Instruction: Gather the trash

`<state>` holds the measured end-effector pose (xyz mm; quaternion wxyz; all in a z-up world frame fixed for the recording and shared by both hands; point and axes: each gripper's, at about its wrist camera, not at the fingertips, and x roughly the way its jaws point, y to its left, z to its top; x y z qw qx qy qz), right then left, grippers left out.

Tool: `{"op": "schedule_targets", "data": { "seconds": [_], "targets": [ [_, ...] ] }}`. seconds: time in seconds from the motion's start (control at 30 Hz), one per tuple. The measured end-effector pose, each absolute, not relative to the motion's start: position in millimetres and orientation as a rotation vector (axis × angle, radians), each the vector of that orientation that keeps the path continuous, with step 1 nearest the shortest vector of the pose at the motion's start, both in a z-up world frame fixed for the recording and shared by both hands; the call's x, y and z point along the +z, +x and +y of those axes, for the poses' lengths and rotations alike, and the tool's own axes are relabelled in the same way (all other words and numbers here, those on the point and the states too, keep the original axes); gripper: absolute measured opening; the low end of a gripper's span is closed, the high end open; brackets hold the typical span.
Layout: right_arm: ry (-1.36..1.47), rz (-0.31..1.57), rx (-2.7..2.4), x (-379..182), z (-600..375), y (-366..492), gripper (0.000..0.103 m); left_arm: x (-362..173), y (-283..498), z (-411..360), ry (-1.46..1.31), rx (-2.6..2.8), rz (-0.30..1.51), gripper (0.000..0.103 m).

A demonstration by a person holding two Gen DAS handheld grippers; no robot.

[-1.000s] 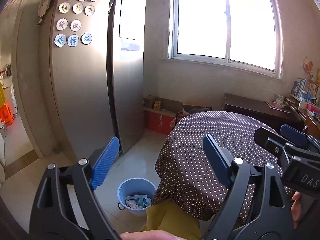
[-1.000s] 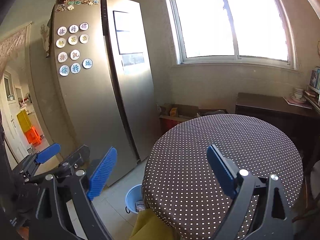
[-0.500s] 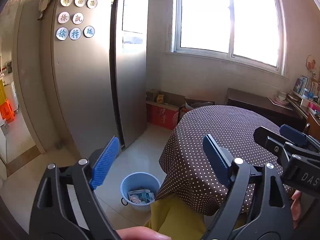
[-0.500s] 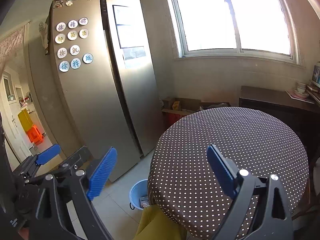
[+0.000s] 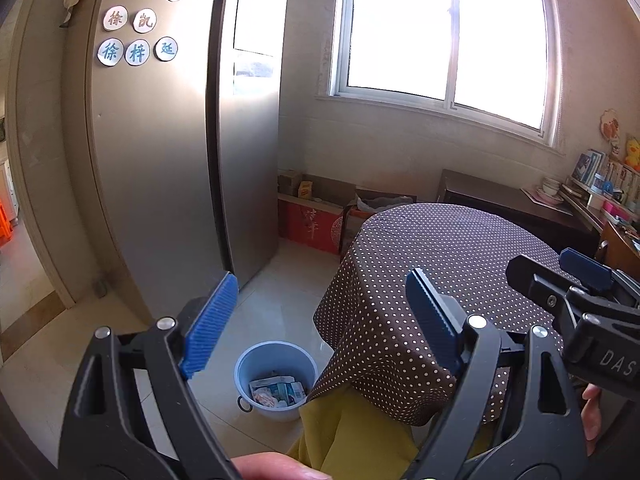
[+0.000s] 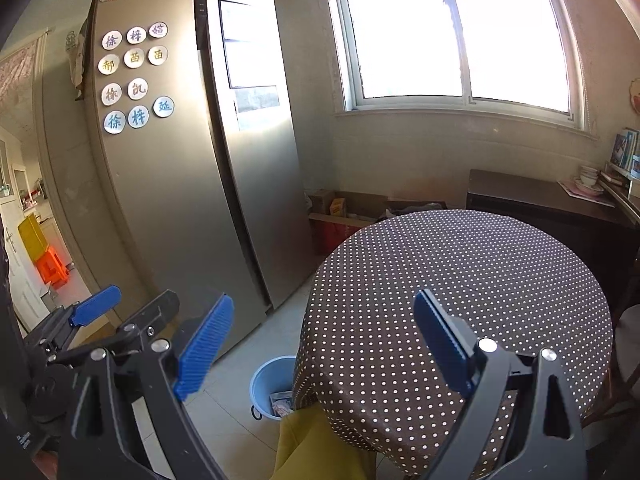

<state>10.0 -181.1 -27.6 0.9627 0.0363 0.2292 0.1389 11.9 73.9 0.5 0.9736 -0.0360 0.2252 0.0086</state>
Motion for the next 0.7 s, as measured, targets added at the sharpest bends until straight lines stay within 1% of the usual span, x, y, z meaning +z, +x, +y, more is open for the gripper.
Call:
{"op": "schedule_targets", "data": {
  "seconds": [0.7],
  "targets": [
    [0.062, 0.47, 0.236, -30.4, -183.2, 10.5, 0.09, -5.4, 16.7, 71.4, -0.06, -0.013, 0.456, 0.084]
  ]
}}
